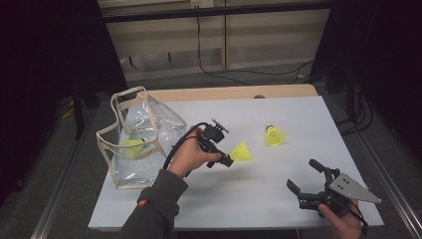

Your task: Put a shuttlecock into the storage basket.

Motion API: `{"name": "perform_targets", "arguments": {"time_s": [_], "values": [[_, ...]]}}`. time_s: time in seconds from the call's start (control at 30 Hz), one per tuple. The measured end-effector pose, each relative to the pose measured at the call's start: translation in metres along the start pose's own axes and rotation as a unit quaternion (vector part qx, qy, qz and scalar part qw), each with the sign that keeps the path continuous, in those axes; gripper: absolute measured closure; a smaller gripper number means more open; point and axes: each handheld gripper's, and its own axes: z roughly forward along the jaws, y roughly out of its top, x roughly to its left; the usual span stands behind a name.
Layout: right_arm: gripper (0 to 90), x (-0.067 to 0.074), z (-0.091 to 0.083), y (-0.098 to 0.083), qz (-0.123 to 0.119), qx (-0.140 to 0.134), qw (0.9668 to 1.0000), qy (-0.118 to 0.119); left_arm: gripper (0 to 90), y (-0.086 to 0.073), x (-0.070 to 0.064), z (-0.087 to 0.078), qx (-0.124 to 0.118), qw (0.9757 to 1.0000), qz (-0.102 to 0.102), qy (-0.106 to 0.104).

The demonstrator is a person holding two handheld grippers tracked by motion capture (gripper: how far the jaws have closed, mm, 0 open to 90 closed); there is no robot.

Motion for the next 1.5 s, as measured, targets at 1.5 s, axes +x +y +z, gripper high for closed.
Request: {"name": "perform_targets", "arguments": {"time_s": [1.5], "values": [[2.1, 0.000, 0.000, 0.000, -0.001, 0.000, 1.0000, 0.000, 63.0, 0.011, -0.010, -0.051, -0.005, 0.9996, -0.015, 0.021]]}}
